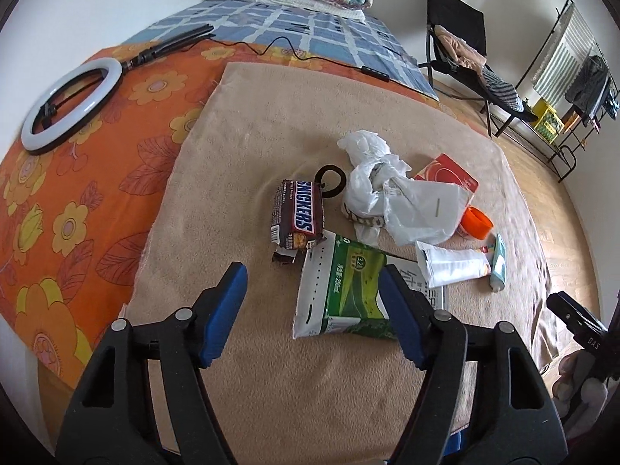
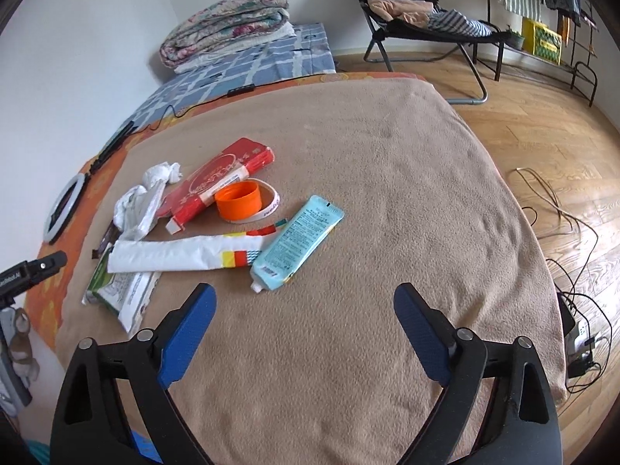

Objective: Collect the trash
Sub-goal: 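Grasp the Snickers wrapper with the left tool while the right tool grasps the light-blue tube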

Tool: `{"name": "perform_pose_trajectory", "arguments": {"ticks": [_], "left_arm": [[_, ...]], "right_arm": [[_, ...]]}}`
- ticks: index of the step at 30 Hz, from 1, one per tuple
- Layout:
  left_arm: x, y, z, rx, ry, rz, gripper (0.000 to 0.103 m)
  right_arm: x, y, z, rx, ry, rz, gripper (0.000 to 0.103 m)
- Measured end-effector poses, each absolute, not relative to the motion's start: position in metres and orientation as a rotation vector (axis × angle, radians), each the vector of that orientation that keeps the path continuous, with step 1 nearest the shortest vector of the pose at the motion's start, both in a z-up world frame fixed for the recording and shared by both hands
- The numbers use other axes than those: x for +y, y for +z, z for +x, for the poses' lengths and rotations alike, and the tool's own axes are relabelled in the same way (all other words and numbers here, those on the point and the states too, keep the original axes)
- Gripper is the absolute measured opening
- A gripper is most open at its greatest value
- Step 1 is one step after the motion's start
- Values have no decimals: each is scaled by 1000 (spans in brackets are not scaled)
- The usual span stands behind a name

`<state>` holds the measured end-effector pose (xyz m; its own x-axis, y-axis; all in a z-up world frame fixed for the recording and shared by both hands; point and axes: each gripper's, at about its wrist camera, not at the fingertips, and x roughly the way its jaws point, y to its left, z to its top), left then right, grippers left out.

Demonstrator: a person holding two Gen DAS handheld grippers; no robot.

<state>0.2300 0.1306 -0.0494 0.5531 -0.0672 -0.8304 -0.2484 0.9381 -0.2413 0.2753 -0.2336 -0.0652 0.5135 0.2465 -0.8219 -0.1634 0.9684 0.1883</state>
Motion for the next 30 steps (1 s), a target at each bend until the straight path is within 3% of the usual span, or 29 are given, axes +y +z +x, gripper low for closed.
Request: {"name": "perform_pose_trajectory", "arguments": {"ticks": [3,5,6,19,24,26,28,30], "left_arm": [[136,-59,247,1003,110,-369,65],[138,-65,258,1014,107,-383,61],[140,-68,263,1019,106,-393,58],[152,-101,296,1080,118,-461,45],[160,-108,300,1082,142,-504,34],[164,-107,300,1069,148,-523,25],[166,-105,299,1060,157,-517,9],[167,-102,296,1050,168,-502,9]], "right_arm": [[-233,-79,298,1061,246,163,90],[-232,-89,310,1104,256,216,74],[-230,-94,315,1122,258,236,72],[-212,-116,343,1180,183,179,65],[-211,-115,345,1177,161,94,45],[-215,-114,346,1177,170,99,40],[-218,-115,348,1174,180,122,33],[-225,-115,347,1173,187,144,6]]}}
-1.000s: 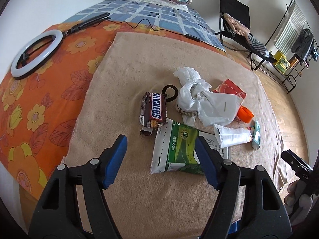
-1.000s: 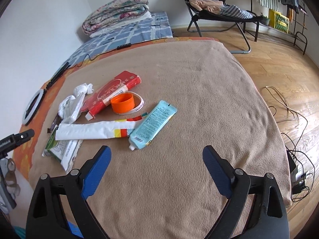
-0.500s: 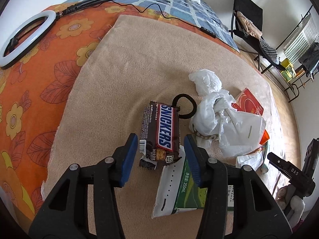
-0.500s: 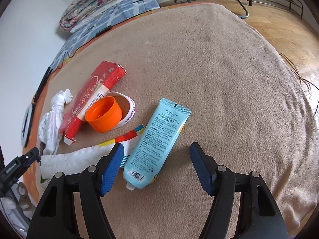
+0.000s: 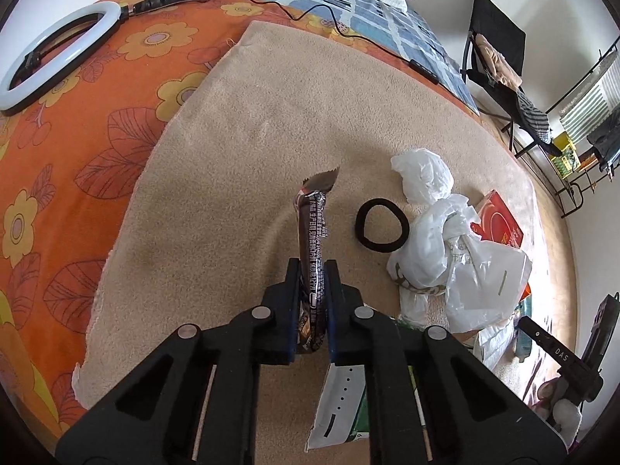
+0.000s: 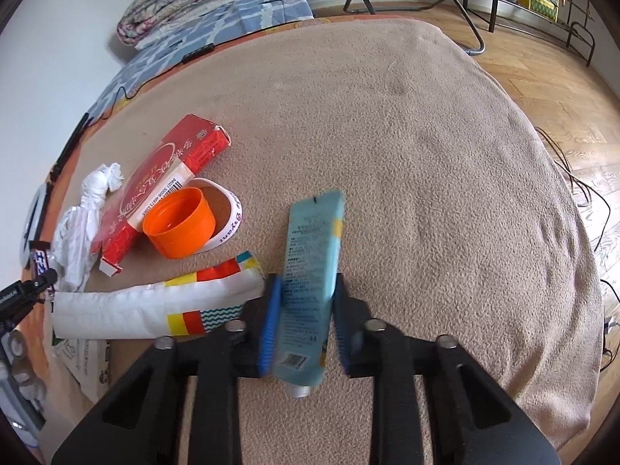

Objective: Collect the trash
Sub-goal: 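Carry the wrapper and tube to the blue wastebasket and open both tools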

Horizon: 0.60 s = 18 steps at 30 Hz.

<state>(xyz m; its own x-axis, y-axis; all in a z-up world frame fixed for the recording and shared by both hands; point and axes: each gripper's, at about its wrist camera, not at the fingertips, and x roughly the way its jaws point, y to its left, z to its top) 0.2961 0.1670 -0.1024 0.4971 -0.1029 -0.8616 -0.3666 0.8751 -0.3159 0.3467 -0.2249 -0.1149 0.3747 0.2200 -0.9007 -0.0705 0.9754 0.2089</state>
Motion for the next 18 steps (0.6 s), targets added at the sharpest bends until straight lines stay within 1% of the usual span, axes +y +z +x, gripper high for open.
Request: {"name": "perform_pose_trajectory", "arguments": {"ticks": [7,18], "left_arm": [[166,-91,288,1014,190,-454,7],[161,-47,239,940,125,-451,7]], "right_arm": [[-234,-109,337,1138,207,174,5],[-233,-58,284,1029,323,156,5]]}}
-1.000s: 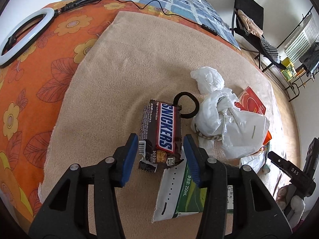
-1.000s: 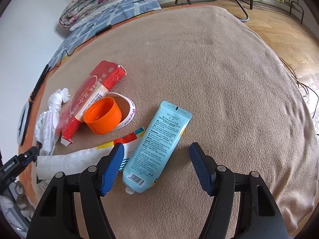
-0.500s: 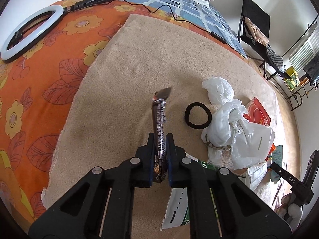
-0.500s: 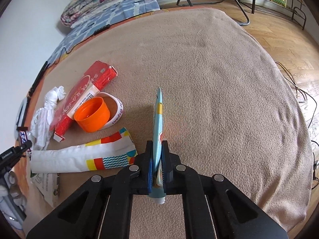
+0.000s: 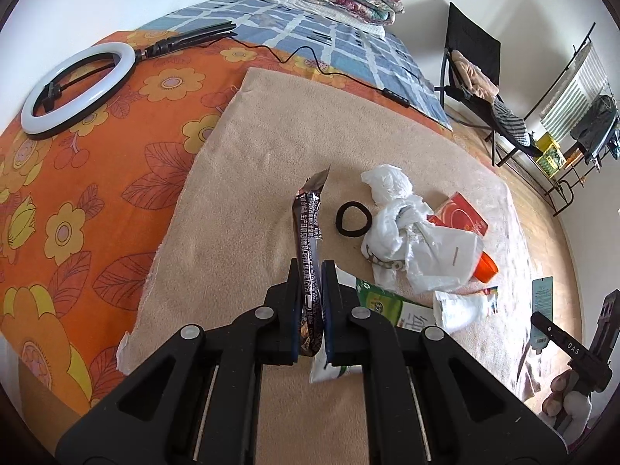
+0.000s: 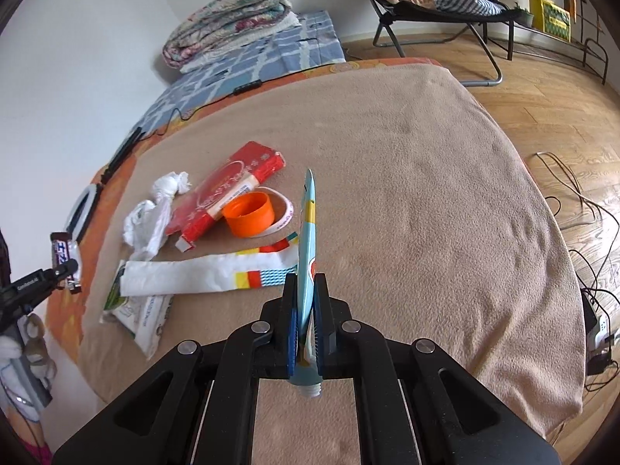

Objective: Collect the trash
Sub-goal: 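Carry the wrapper and tube to the blue wastebasket and open both tools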

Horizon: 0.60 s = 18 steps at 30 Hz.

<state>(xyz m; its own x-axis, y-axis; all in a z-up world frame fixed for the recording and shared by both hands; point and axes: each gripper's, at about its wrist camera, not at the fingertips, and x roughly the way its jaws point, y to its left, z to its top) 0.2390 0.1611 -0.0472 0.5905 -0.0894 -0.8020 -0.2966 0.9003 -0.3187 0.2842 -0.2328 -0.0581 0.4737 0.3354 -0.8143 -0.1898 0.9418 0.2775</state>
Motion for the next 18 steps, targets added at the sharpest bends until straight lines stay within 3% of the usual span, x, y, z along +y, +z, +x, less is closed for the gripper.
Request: {"name": "perform_pose_trajectory", "arguments": {"ticks": [10,18], "left_arm": [[102,-27,164,950,-17,-369,7],[55,-39,106,996,-115,-322,7]], "right_arm": [[-206,-30,203,983,478,69,5],[-182,-39,136,1005,566,-20,5]]}}
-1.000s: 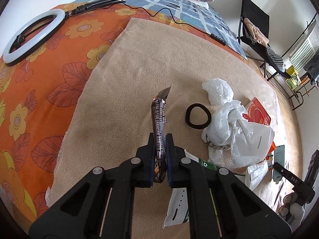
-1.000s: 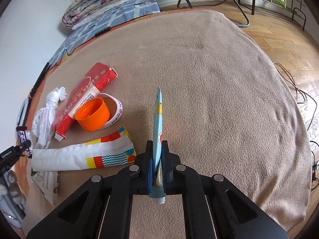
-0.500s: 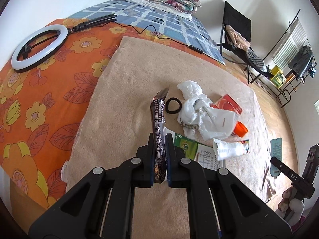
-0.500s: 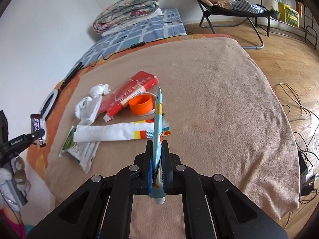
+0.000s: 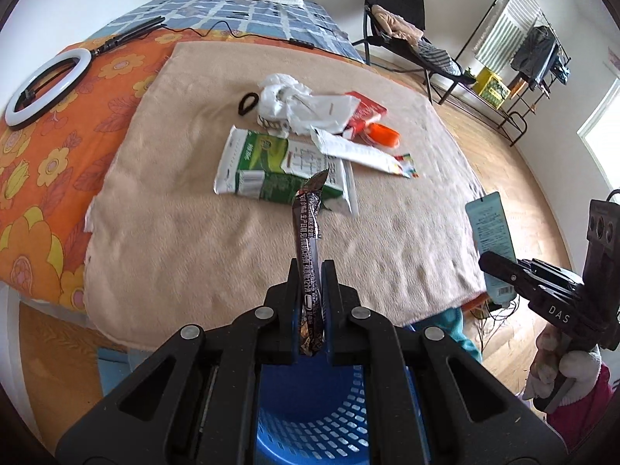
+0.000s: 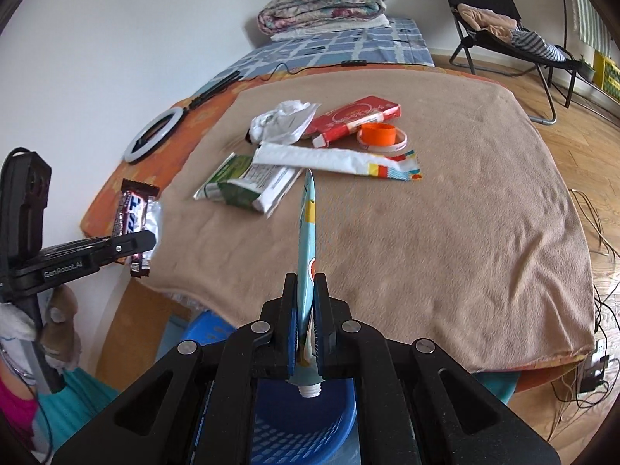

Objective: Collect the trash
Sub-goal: 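Carry the wrapper and tube to the blue wastebasket and open both tools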

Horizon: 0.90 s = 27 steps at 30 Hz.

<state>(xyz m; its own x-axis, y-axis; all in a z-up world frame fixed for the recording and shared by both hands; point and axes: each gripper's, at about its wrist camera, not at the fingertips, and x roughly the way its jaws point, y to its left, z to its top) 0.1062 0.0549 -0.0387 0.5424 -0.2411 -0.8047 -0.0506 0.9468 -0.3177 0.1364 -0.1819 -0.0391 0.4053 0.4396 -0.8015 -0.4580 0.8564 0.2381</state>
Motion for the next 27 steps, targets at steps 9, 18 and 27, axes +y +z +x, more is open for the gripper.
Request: {"name": "perform_pose_trajectory", "arguments": {"ticks": [9,18,27], "left_arm": [[22,-66,60,1055,-168,-262,7],[8,-110,35,1163,-206,-238,7],[0,-136,26,1232,-208,-202,7]], "right_arm": [[-160,-61,85,1018,599,-132,5],[-145,-88,58,1059,605,-189,5],[-142,-112,44,1123,607,-204,5]]}}
